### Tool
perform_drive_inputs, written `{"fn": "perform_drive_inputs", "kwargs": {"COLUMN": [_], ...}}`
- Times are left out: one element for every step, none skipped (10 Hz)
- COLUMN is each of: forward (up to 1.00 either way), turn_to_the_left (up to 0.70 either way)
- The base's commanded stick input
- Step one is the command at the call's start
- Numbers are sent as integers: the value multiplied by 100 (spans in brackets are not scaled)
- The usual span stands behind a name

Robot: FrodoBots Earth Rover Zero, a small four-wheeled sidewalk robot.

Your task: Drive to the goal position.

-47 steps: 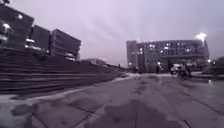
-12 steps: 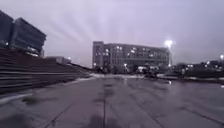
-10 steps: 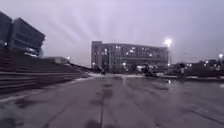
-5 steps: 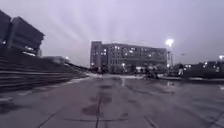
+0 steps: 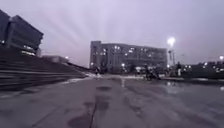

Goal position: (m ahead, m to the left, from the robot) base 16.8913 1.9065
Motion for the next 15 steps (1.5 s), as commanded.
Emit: {"fn": "perform_drive_inputs", "kwargs": {"forward": [100,100,100,100,100,100,100,100,100,100,100,100,100,100,100], "turn_to_the_left": [-27,-27,-27,-27,-27,-27,-27,-27,-27,-16,0,0,0,0,0]}}
